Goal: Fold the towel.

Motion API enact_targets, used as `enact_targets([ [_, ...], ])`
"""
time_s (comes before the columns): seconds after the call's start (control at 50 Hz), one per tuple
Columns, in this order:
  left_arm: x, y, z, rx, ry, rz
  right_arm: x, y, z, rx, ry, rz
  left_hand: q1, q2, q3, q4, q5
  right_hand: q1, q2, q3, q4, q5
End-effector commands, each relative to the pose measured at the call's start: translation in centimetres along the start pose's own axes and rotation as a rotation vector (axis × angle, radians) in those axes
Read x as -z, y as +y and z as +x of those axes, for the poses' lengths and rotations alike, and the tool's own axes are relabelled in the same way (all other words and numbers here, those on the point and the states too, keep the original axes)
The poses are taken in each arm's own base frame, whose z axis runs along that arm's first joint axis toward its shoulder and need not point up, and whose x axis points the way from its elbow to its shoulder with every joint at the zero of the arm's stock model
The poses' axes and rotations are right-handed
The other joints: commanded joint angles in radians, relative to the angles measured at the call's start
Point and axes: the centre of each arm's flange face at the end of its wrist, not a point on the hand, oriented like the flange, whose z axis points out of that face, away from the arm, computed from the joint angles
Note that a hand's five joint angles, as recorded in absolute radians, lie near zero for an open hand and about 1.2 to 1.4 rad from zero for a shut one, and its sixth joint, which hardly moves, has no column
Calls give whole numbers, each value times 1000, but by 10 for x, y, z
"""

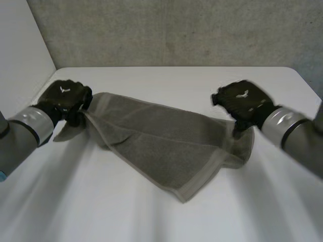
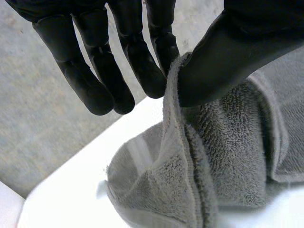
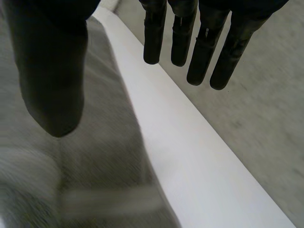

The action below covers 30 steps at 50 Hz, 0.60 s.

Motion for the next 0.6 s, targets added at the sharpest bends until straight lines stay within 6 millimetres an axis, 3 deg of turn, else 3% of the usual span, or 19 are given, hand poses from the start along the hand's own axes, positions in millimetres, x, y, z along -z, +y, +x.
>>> enact_targets([
  [0.02,-5,19,3,5,-4,-12,16,6,-69,-5,-129,13,-50,-120,-148,-125,-259,-62,-57,-56,-48,-18],
  [0.2,-8,26,3,12,0,-29,41,27,-123,-200,-196,-52,-50,-120,-148,-125,-259,-65,-60,-59,-51,-21],
  [0.38,-8,25,3,10,-2,-24,41,34,-136,-269,-208,-29,-50,-120,-148,-125,-259,-62,-57,-56,-48,-18],
  [0.42,-8,26,3,11,-2,-27,41,38,-148,-273,-237,-30,-50,-120,-148,-125,-259,-65,-60,-59,-51,-21],
  [0.6,-8,27,4,11,-2,-29,36,35,-164,-266,-230,27,-50,-120,-148,-125,-259,-68,-63,-62,-54,-24],
])
